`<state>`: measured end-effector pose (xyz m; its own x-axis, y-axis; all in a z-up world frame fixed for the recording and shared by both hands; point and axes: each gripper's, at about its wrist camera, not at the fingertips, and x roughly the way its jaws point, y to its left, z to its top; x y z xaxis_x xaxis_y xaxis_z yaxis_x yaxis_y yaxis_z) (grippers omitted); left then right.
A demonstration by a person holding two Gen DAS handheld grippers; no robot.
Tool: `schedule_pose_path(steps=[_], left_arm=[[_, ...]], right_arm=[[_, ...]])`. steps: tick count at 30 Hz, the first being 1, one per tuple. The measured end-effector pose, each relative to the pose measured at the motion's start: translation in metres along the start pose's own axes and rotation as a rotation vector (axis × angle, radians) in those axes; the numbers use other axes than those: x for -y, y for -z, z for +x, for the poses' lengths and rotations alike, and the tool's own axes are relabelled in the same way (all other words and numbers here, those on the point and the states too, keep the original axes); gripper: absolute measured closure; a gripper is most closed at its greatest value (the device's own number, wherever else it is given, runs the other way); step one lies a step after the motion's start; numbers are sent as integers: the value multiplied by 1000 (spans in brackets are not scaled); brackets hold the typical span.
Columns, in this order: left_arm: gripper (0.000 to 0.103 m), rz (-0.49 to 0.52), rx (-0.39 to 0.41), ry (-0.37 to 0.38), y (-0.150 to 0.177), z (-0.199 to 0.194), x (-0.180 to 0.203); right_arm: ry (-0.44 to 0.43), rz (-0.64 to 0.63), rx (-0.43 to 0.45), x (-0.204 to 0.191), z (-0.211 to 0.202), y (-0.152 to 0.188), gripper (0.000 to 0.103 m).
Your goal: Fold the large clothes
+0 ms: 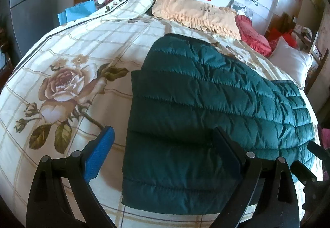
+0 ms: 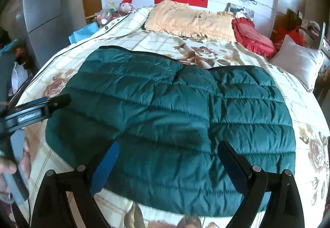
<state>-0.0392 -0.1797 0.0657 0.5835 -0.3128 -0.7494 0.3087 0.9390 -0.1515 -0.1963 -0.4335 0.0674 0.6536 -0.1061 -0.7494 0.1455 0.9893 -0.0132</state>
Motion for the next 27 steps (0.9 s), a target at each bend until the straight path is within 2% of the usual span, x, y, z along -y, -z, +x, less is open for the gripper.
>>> schedule_pose_path(steps=[7,18,22,27], left_arm=[[7,4,-25,-8,8,7,1],[7,9,-31,-23,14,12,1],[7,4,-25,-27,17,14,0],[7,-4,-25,-30,20,9,0]], right_arm=[[1,55,-54,5,28,10,7],[15,53,-66,3,43,14,5],[8,68,-76,3,36,13,5],[-23,101,-56,9,9,19,5]])
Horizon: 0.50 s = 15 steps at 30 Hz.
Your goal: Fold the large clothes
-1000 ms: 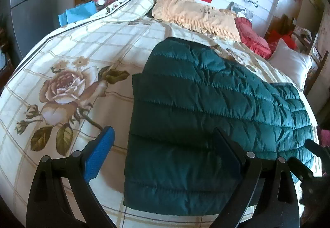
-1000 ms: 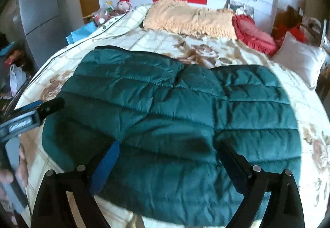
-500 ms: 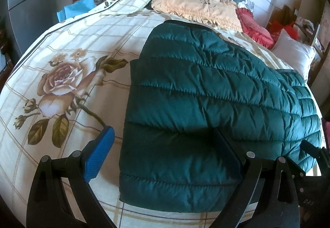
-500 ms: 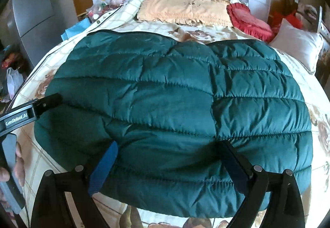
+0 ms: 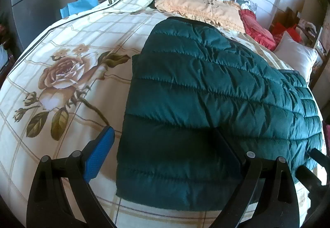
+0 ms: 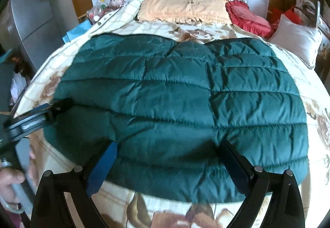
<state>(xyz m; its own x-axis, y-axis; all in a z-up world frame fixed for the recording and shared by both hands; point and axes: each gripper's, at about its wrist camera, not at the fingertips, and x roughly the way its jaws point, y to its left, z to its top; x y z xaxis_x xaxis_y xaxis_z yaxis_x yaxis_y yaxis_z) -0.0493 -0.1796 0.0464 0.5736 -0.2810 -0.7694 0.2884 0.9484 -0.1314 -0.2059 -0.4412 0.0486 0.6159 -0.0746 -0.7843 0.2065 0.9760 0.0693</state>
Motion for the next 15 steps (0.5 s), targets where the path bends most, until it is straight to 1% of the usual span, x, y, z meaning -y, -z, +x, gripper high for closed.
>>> schedule_pose_path(steps=[7,15], left_arm=[[7,17,14,22,9,-23,6],[7,28,35,52,17,-43,12]], right_arm=[[-31,58,30,18,-30,17,5],[-35,68,27,26,-42,30,5]])
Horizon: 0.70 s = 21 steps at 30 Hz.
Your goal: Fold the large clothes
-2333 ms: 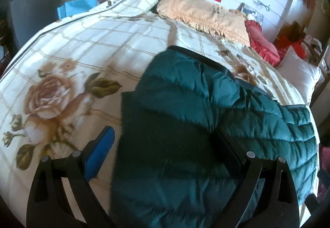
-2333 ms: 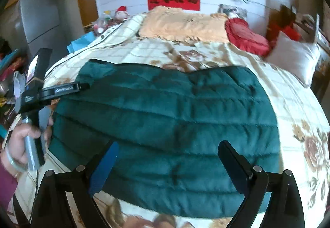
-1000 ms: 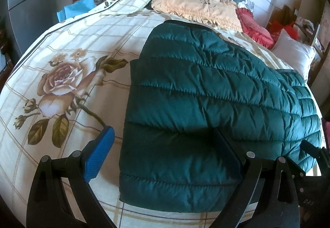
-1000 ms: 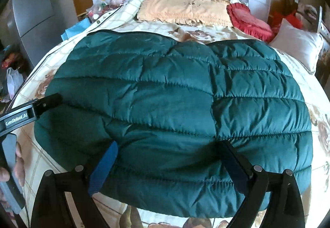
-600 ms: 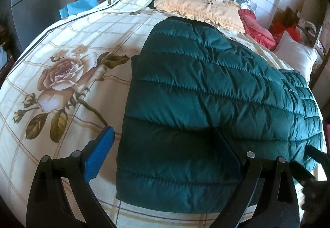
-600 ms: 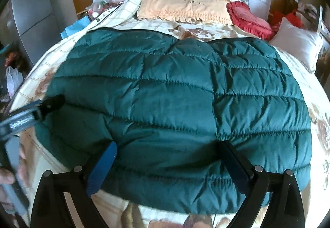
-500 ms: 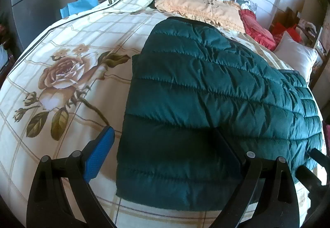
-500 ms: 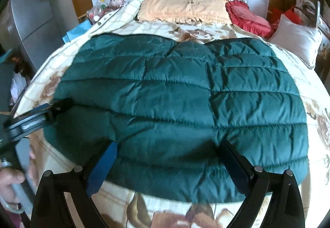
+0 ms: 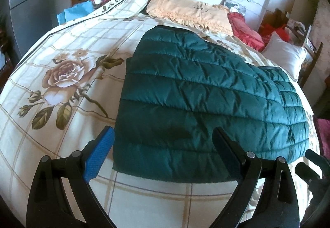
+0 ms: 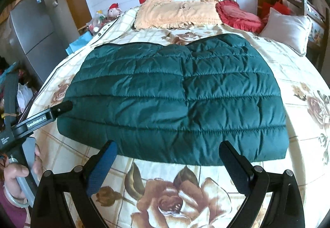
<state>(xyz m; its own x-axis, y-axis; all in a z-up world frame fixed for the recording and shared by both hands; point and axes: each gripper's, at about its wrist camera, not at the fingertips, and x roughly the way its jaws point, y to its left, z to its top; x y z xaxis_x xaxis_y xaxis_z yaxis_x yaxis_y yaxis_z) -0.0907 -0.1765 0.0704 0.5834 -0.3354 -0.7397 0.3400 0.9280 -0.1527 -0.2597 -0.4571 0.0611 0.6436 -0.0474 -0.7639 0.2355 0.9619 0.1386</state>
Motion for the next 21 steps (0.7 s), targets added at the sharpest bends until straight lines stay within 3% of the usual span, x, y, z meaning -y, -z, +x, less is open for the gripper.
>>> schedule_pose_path(steps=[12,21], left_arm=[[7,-4,-16,17,10,-5,-11],[7,-166,-43,113,12,7,-50]], right_arm=[[11,25,5,23,-7,5,5],[92,152,64,89,-15,-9,5]])
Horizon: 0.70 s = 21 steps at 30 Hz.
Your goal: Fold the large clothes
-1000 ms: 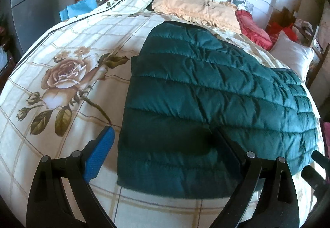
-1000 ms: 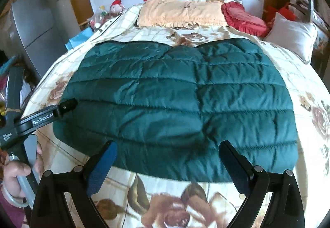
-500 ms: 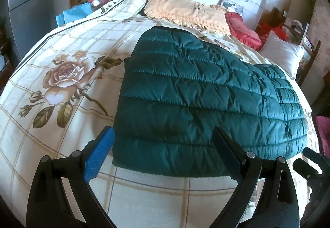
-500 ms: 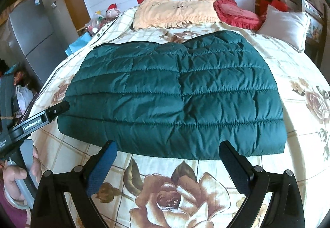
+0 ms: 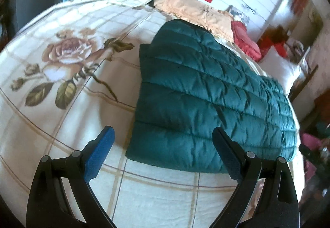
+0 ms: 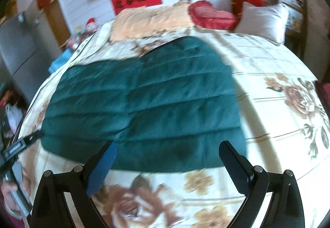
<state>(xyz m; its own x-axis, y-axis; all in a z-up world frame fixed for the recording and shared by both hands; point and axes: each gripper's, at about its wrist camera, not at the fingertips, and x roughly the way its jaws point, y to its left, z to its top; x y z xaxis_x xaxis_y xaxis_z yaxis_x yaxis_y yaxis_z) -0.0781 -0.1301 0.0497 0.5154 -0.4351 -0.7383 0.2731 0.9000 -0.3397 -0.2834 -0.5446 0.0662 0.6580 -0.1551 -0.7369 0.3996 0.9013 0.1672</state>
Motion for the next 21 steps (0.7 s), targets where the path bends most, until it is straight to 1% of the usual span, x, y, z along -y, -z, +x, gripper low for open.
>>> schedule_pose_path(steps=[5,9,13,16,17,18,21], left_arm=[[7,-77,-36,39,-6,13,-14],[7,-123,-79,82,-10,27,-21],[7,-175,-99,145,-15,38,-26],[7,-202,-131,188,-19,49,-27],[7,-211,-141,200,-21,52,-28],[6,-217,-140,210,-22,54,-27],[1,-202,-127,204,-25,56,-22]], right_arm=[[20,74,-24,38,18,-18,5],[-17,128,-47,63,34,-28,5],[-106,169,-95,76,56,-32,5],[-150,170,-107,81,69,-33,0],[-168,175,-110,82,73,-34,0],[-196,187,-115,84,77,-34,0],[-278,214,-134,87,87,-35,0]])
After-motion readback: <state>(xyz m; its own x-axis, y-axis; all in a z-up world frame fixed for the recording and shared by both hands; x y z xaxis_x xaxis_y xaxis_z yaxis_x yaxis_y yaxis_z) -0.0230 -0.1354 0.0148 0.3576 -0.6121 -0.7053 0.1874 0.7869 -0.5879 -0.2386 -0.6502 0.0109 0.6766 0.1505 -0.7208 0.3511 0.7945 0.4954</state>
